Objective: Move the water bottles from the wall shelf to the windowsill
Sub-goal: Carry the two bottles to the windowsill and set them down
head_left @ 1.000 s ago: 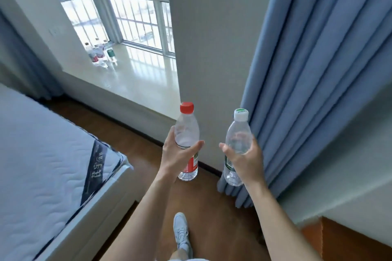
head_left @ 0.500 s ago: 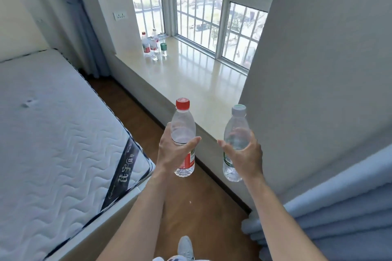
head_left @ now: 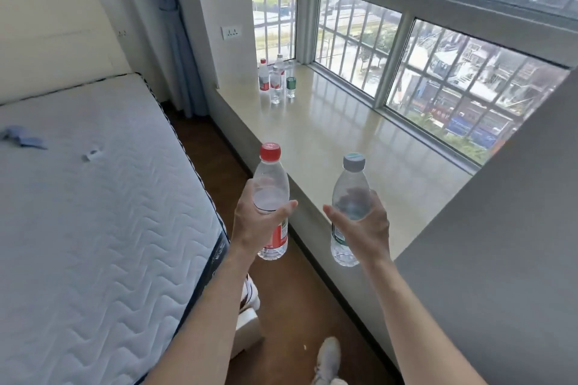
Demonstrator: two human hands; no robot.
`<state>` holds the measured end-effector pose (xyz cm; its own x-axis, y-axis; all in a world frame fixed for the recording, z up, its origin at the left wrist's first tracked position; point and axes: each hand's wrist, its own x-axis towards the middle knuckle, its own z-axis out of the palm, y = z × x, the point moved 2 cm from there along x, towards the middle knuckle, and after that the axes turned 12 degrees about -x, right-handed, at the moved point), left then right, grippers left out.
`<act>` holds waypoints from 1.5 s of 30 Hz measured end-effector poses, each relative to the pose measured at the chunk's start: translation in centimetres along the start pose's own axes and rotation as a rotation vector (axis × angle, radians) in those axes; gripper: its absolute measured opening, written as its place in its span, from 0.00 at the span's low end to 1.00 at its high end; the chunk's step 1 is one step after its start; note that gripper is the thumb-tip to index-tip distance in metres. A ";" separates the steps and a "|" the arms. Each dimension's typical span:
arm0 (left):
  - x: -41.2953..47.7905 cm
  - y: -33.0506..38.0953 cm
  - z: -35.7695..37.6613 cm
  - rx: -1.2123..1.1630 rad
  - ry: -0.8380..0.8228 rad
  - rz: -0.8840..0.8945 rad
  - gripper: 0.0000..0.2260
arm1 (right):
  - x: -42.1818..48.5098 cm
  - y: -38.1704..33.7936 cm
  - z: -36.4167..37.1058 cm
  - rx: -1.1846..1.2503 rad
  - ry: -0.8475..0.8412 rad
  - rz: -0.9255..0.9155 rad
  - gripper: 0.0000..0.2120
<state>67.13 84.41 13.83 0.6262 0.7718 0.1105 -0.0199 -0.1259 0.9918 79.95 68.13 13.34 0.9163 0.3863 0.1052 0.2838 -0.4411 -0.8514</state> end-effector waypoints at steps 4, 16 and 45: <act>4.9 -1.3 -0.4 -0.001 0.064 -0.007 0.24 | 5.5 -0.6 3.4 0.023 -0.051 -0.022 0.25; 24.8 -2.2 -0.7 -0.009 0.341 -0.031 0.24 | 27.4 -5.3 15.0 0.079 -0.259 -0.118 0.22; 63.7 -6.6 -17.8 -0.021 0.469 -0.079 0.20 | 57.1 -21.4 48.1 0.076 -0.438 -0.268 0.26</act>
<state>93.25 145.53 15.43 0.2073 0.9772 0.0470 -0.0056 -0.0469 0.9989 112.59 138.54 12.85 0.6056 0.7877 0.1134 0.4555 -0.2263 -0.8610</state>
